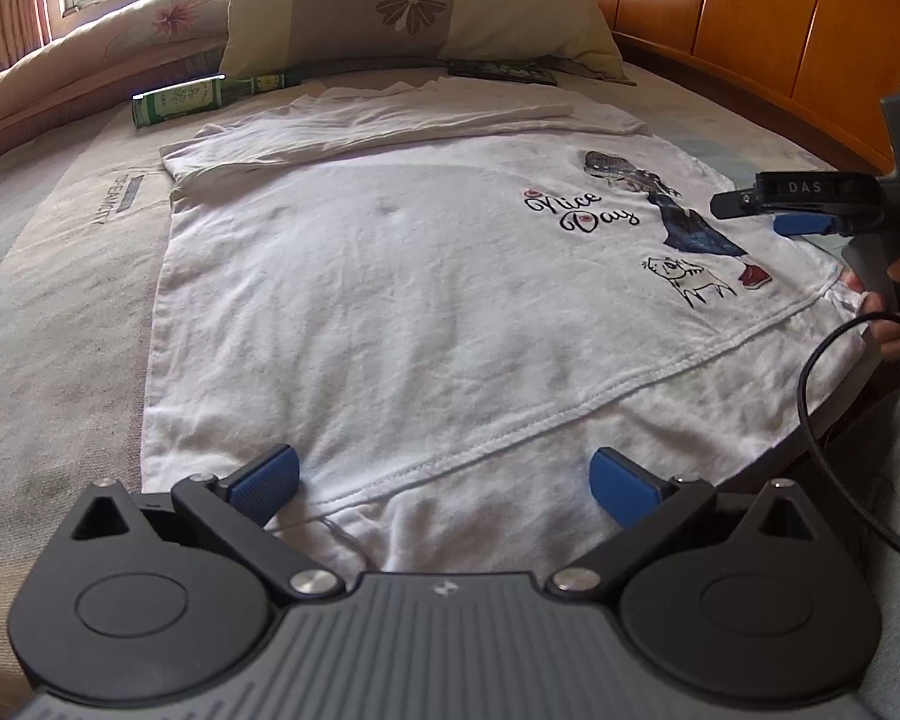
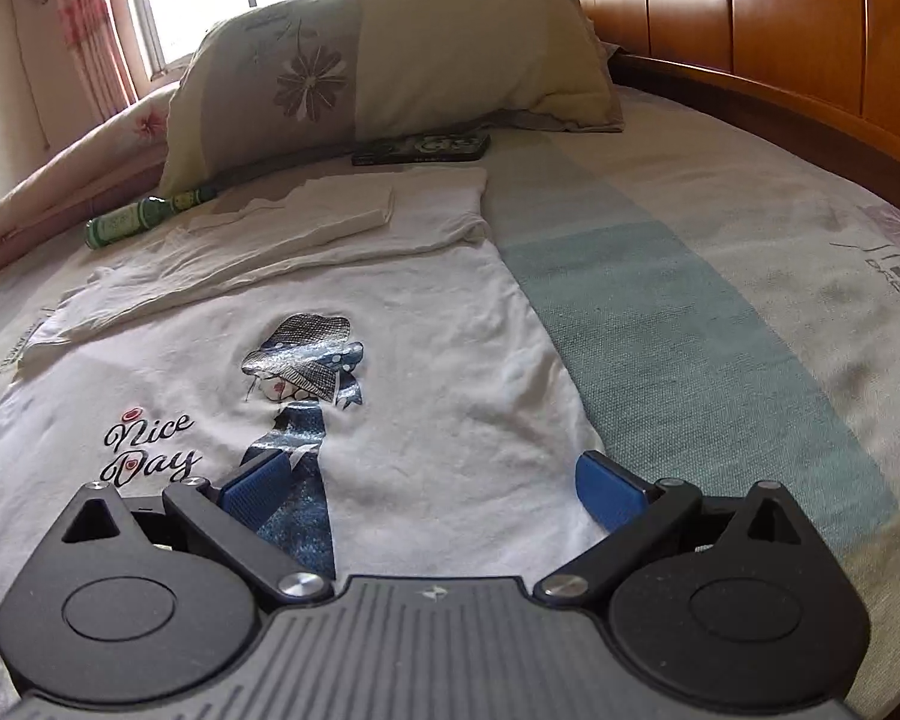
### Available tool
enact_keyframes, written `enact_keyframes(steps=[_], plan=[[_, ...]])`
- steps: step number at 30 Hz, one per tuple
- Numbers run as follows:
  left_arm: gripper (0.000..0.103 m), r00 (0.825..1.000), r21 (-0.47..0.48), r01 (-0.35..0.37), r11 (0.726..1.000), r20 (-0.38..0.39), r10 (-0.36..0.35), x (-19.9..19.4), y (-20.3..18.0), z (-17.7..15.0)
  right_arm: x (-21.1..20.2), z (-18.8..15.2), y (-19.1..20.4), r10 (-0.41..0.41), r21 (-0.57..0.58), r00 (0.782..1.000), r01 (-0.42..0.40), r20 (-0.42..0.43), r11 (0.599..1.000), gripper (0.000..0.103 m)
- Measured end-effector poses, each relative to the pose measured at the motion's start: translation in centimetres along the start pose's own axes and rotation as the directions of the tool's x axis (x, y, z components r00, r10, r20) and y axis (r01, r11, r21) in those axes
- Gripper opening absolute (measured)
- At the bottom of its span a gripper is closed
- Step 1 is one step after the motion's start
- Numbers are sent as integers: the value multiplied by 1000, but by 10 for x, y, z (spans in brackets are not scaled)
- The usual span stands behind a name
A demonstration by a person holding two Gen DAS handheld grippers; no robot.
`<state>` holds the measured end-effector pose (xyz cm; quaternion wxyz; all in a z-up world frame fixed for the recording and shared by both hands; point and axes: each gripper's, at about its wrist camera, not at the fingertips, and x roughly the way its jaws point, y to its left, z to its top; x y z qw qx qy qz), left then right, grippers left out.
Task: Fold clothes
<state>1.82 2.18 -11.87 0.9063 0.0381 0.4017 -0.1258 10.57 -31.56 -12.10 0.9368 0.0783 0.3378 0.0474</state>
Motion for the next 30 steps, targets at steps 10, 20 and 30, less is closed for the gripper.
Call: enact_keyframes(steps=[10, 20, 30], plan=[[102, 1000, -29, -10, 1000, 6, 10, 23, -10, 26, 2, -7, 14, -66, -90, 998, 66, 6, 994, 103], [102, 997, -12, -80, 997, -13, 80, 7, 16, 16, 1, -9, 18, -84, -122, 996, 83, -1, 989, 103], [102, 996, -202, 90, 975, 3, -91, 32, 41, 46, 2, -7, 17, -76, -111, 997, 75, -7, 991, 103]])
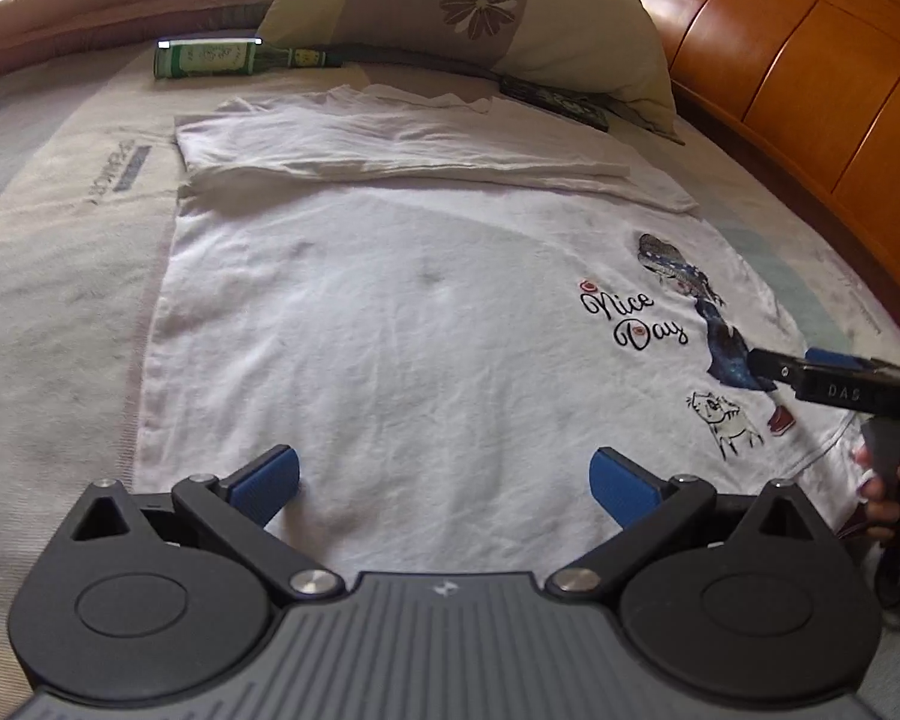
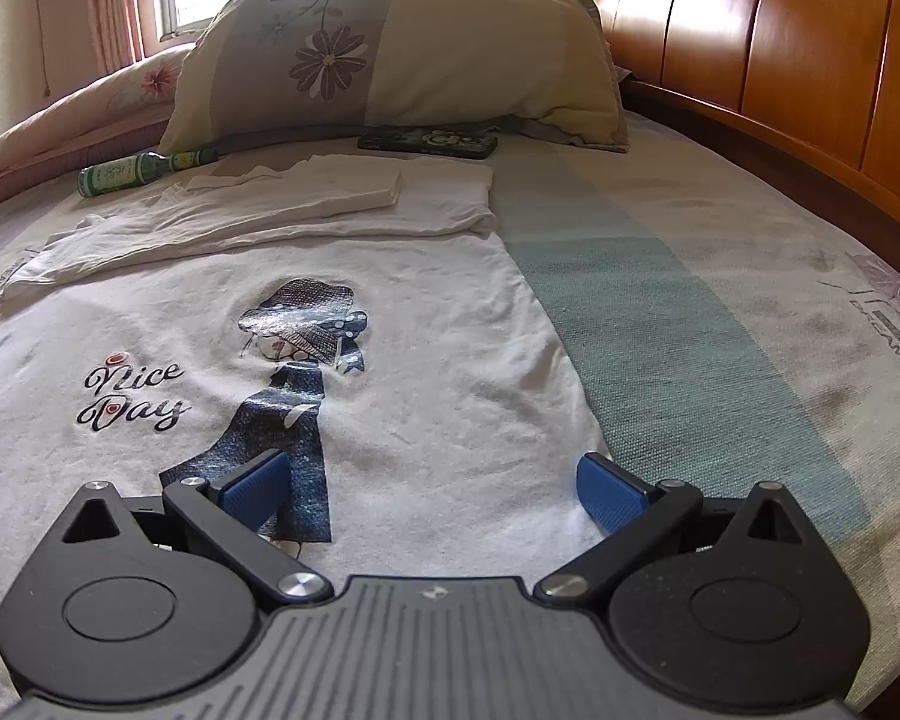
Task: Fold clothes
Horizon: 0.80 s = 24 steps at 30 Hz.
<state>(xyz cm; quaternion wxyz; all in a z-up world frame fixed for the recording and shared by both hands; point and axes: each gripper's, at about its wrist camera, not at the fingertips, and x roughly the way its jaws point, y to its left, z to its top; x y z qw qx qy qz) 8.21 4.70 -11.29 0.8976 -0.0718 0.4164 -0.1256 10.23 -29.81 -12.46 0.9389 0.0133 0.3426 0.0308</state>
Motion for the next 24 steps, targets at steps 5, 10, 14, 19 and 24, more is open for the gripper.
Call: enact_keyframes(steps=[5, 10, 14, 19, 24], plan=[[102, 999, -29, -30, 999, 37, 31, -2, 10, 1, -1, 1, 0, 3, 5, 1000, -3, -2, 1000, 103], [102, 997, -1, -59, 998, 55, 59, 4, 14, 33, 0, 1, 3, -10, -14, 1000, 10, -5, 1000, 103], [102, 998, -15, -9, 1000, 65, 10, 26, 16, 61, 1, 1, 4, -14, -16, 1000, 14, -5, 1000, 103], [102, 999, -82, -22, 996, 48, 26, 53, 33, 70, 3, 2, 4, -13, -20, 1000, 13, -3, 1000, 103], [102, 992, -112, -106, 988, 61, 113, 41, 55, 69, 4, 2, 5, -13, -22, 1000, 13, -3, 1000, 103]])
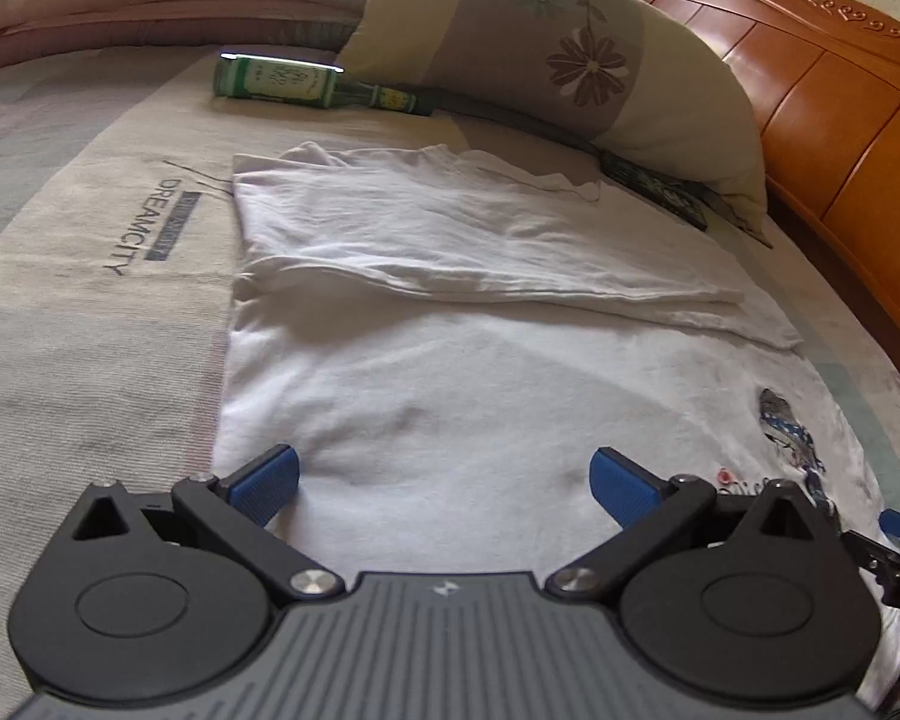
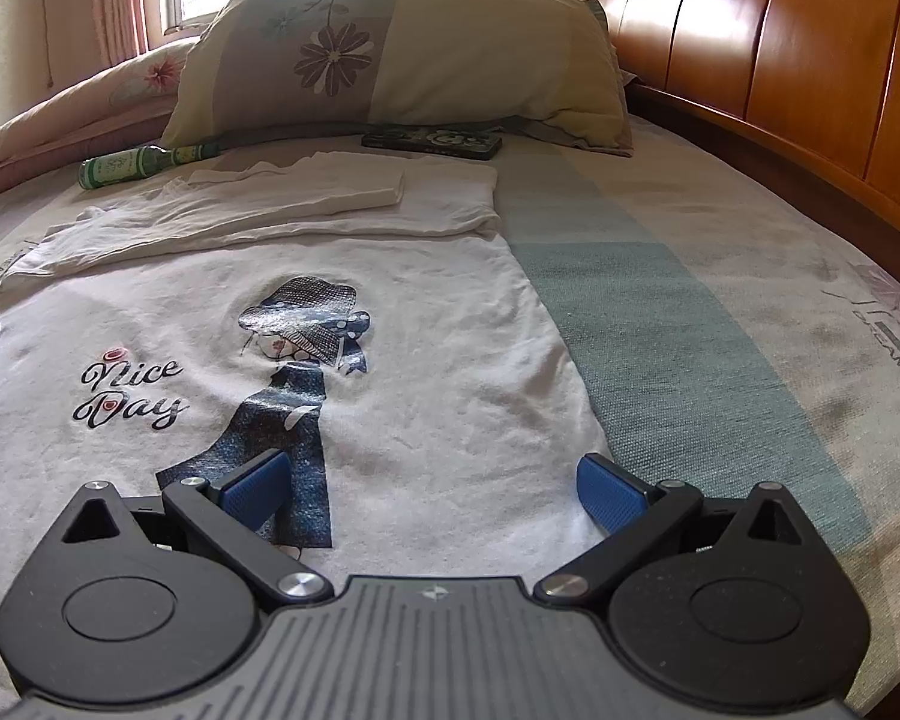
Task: Fold clothes
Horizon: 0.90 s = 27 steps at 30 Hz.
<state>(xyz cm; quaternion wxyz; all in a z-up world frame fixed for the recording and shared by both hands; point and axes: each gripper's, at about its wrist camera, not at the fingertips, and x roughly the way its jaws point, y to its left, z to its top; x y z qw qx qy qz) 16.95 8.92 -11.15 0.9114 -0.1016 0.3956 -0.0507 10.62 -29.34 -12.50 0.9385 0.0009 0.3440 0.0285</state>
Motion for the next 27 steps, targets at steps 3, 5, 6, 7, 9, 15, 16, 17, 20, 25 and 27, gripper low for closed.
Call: enact_keyframes(steps=[3, 5, 6, 7, 9, 15, 16, 17, 20, 25, 27], plan=[[102, 998, 7, -48, 999, 29, 48, -15, -2, -1, 0, 1, 0, 1, 5, 1000, -1, -1, 1000, 103], [102, 998, 38, -35, 999, 50, 33, -27, -14, -7, 1, 1, -1, 4, 6, 1000, -4, -1, 1000, 103], [102, 998, 65, -23, 998, 54, 19, -33, -24, -12, 1, 1, -1, 6, 7, 1000, -6, -1, 1000, 103], [102, 999, 95, -9, 995, 54, 4, -39, -36, -19, 1, 1, -2, 9, 8, 1000, -9, 0, 1000, 103], [102, 999, 174, 9, 985, 46, -18, -45, -61, -36, 0, 0, -3, 15, 12, 1000, -16, 2, 1000, 103], [102, 999, 349, 32, 936, -19, -27, -41, -114, -90, 0, -3, 0, 4, -4, 1000, -4, 13, 1000, 103], [102, 999, 343, 31, 939, -26, -24, -40, -115, -97, 0, -3, 1, 2, -5, 1000, -2, 15, 1000, 103], [102, 1000, 333, 21, 943, -10, -19, -42, -115, -104, 0, -4, 1, -1, -6, 1000, 1, 17, 1000, 103], [102, 1000, 288, -3, 958, 24, -4, -55, -113, -118, 0, -4, 2, -5, -7, 1000, 5, 22, 1000, 103], [102, 1000, 236, -1, 972, 22, -5, -74, -106, -128, 0, -6, 3, -13, -12, 999, 13, 31, 1000, 103], [102, 1000, 230, -10, 973, 27, 4, -81, -103, -129, -1, -7, 4, -17, -16, 999, 17, 36, 1000, 103]])
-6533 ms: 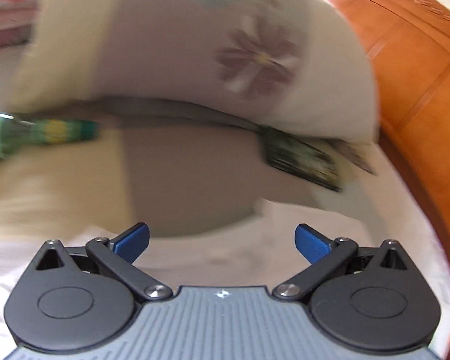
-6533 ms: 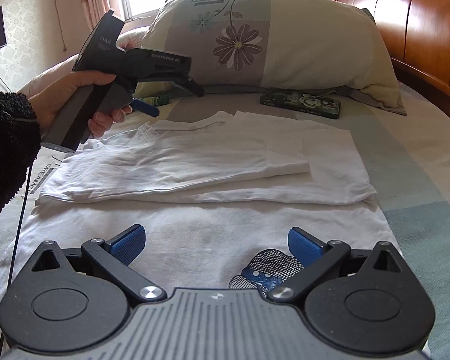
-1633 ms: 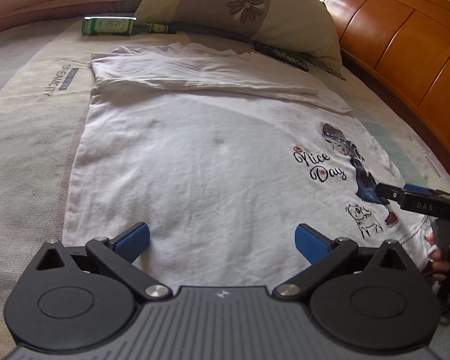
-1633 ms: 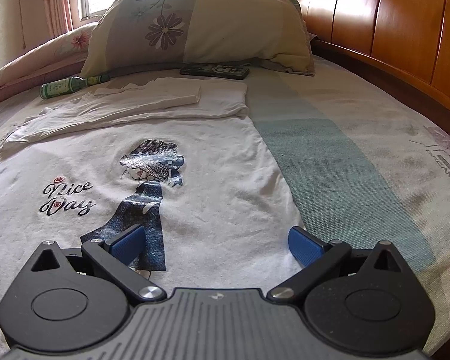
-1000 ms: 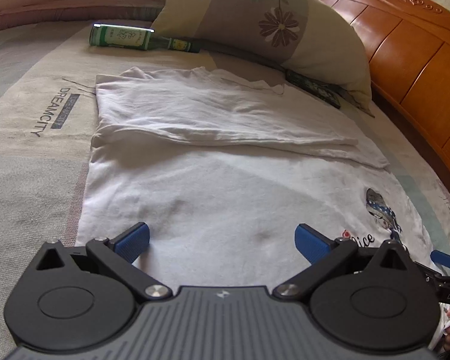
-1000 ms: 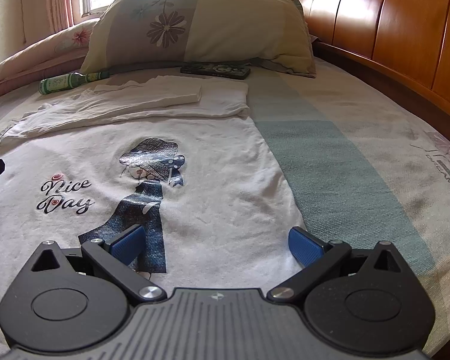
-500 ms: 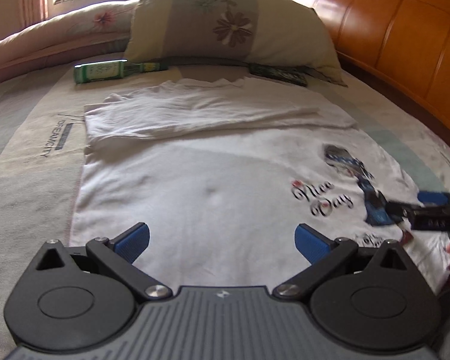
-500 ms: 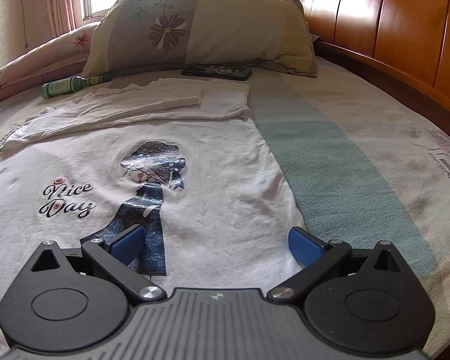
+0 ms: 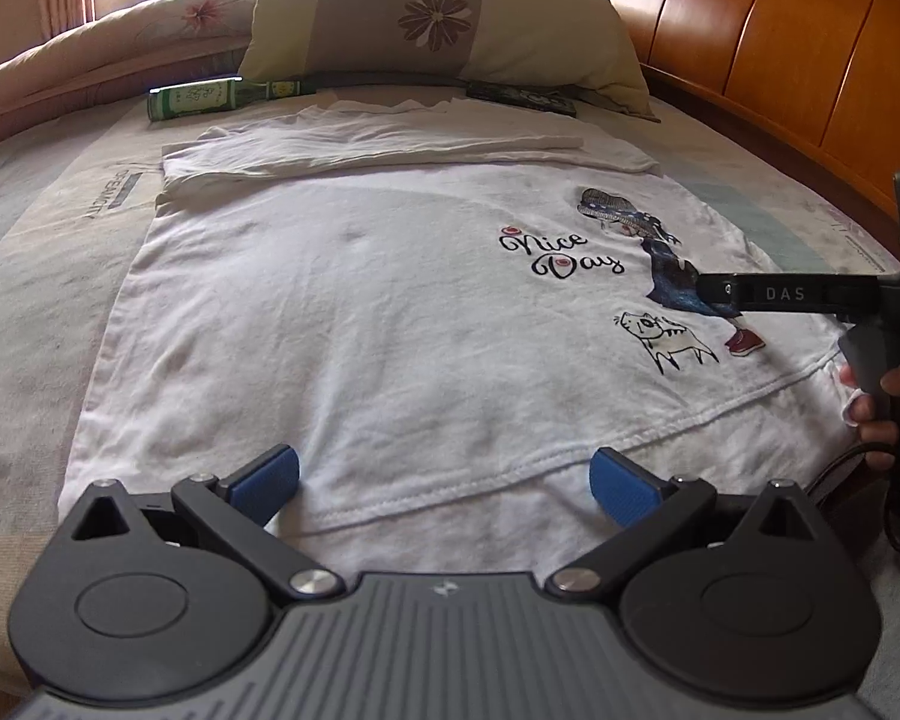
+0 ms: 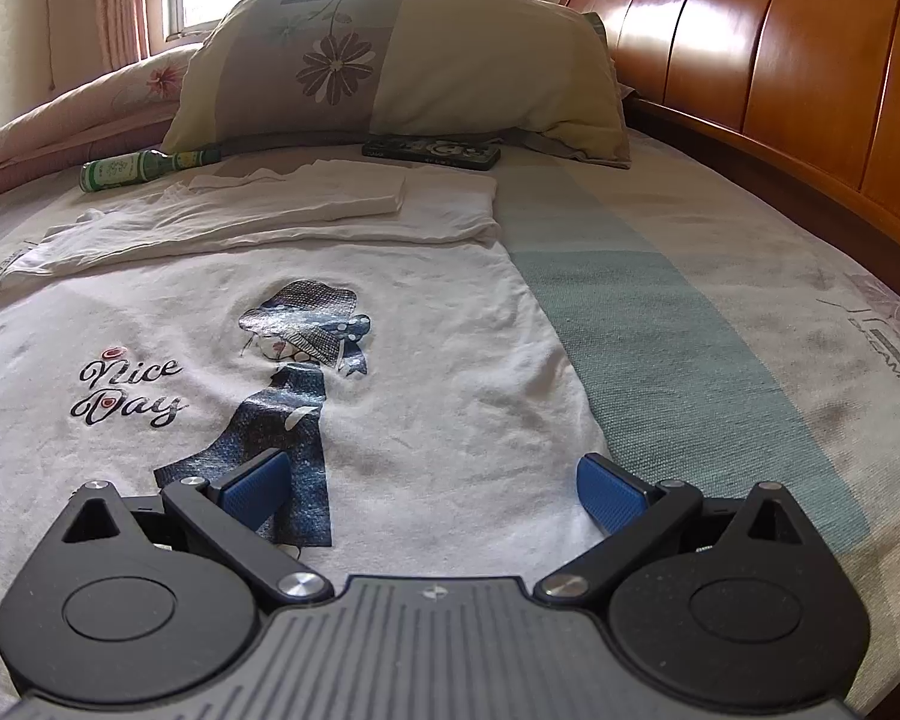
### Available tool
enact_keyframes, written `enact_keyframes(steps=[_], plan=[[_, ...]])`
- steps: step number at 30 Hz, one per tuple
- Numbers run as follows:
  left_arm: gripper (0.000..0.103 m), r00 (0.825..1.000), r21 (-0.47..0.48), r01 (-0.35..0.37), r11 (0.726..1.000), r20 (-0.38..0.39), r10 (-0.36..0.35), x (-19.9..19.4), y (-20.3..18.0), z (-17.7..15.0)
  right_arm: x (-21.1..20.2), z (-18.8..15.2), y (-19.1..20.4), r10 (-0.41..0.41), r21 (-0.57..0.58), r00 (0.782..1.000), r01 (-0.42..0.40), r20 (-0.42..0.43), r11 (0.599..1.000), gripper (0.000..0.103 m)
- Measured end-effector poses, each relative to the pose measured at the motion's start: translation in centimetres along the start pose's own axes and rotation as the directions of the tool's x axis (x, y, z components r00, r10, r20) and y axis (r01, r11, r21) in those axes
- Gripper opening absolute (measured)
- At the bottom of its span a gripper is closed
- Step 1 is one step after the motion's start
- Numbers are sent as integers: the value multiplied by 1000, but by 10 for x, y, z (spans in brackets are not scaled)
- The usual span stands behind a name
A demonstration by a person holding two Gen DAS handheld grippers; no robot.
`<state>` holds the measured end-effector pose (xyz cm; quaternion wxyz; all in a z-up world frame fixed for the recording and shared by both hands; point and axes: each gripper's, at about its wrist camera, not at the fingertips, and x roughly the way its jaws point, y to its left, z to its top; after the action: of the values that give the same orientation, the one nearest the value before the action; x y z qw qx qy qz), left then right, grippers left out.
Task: Fold clothes
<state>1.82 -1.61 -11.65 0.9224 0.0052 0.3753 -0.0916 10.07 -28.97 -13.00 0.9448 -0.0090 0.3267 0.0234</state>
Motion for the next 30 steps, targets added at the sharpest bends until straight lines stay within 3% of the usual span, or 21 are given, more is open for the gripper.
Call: enact_keyframes(steps=[3, 7, 16, 23, 27, 30], plan=[[102, 1000, -3, -7, 1000, 19, 7, -12, 2, -1, -2, -2, 1, -7, -5, 1000, 7, 6, 1000, 103], [102, 997, 34, 39, 999, 68, -41, -24, -4, 4, -10, -1, 5, 0, 6, 1000, 0, -20, 1000, 103], [102, 1000, -43, 27, 999, 12, -26, -5, 14, -12, -54, -6, 40, 64, -25, 997, -65, -40, 998, 103], [102, 998, -10, 48, 999, 41, -47, -14, 17, -22, -48, -25, 52, 71, -3, 990, -72, -125, 997, 103], [102, 998, 30, 40, 999, 49, -41, -16, 16, -26, -53, -38, 55, 70, -56, 996, -73, -63, 996, 103], [102, 999, 77, 22, 997, 29, -24, -17, 12, -26, -54, -34, 52, 79, -56, 993, -84, -85, 995, 103]])
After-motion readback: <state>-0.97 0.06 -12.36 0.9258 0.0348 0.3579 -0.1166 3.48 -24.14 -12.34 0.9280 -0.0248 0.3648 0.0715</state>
